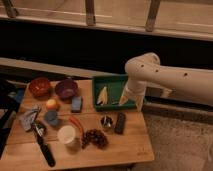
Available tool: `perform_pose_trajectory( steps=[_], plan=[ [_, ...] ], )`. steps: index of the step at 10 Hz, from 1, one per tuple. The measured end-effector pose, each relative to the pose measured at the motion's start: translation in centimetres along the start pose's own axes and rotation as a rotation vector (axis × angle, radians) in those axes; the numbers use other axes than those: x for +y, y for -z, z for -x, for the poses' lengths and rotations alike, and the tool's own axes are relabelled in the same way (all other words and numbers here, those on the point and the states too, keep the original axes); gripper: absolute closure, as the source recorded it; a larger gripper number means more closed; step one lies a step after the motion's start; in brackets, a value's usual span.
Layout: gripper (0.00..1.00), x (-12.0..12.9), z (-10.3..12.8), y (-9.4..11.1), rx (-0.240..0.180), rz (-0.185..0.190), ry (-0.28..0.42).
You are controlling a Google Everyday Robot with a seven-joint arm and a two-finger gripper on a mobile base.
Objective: Place grapes in red bowl
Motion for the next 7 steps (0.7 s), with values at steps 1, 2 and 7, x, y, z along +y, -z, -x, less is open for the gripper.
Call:
perform_pose_trajectory(
  steps=[1,2,7],
  plan=[
    [0.37,0.0,0.0,0.0,0.000,0.000,0.000],
    [0.37,0.0,0.0,0.0,0.000,0.000,0.000],
    [0.37,1.1,-2.9,-2.0,0.075,-0.015,0.089]
  ],
)
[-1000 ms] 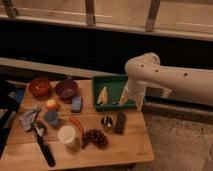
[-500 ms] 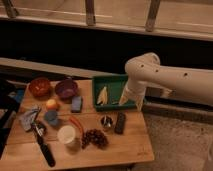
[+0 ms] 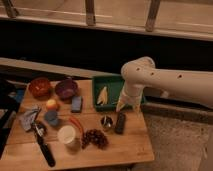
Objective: Place grapes in red bowl
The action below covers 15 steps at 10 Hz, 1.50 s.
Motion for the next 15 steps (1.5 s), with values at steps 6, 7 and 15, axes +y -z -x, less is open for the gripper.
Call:
perform_pose_trajectory(
  steps=[6,7,15],
  plan=[
    [0.37,5.2,-4.8,-3.8,0.137,0.019,0.178],
    [0.37,6.7,-6.1,-5.5,0.177,0.010,0.222],
    [0.37,9.3,-8.4,-8.7,0.261,0.004,0.309]
  ],
)
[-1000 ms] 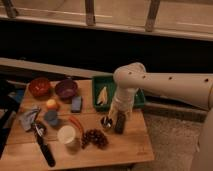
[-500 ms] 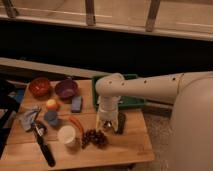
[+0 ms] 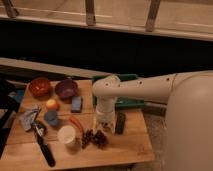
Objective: Place grapes in red bowl
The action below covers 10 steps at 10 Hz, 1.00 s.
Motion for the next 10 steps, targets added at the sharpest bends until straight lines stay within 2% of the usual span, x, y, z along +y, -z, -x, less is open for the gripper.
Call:
perform_pose_trajectory(
  steps=[2,5,7,10],
  plan=[
    [0.37,0.1,0.1,-0.5,0.014,0.004,0.001],
    [0.37,0.6,0.7,-2.7,0.025,0.011,0.008],
    [0.37,0.8,0.9,-3.4,0.016,0.030,0.010],
    [0.37,1.3,1.4,-4.8,0.012,0.077,0.023]
  ],
)
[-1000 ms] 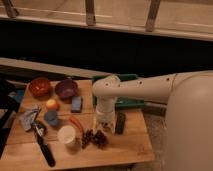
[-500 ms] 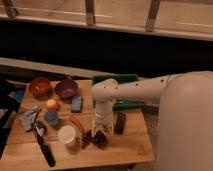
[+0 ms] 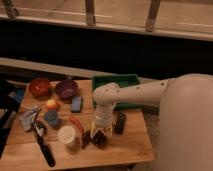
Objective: Place grapes in red bowl
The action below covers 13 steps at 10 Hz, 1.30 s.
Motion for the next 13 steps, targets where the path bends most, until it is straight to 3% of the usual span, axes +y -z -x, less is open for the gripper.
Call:
perform_pose_trajectory(
  steps=[4,5,10,11,13],
  plan=[
    [0.37,0.0,0.5,-2.0,-0.006,0.008,0.005],
    [0.43,-0.1,0.5,-2.3,-0.009,0.003,0.003],
    [0.92,-0.4,0.6,-2.5,-0.023,0.001,0.020],
    [0.98,-0.6,0.6,-2.5,-0.024,0.002,0.019],
    [1.00,-0.6,0.4,-1.8,-0.035,0.001,0.025]
  ],
)
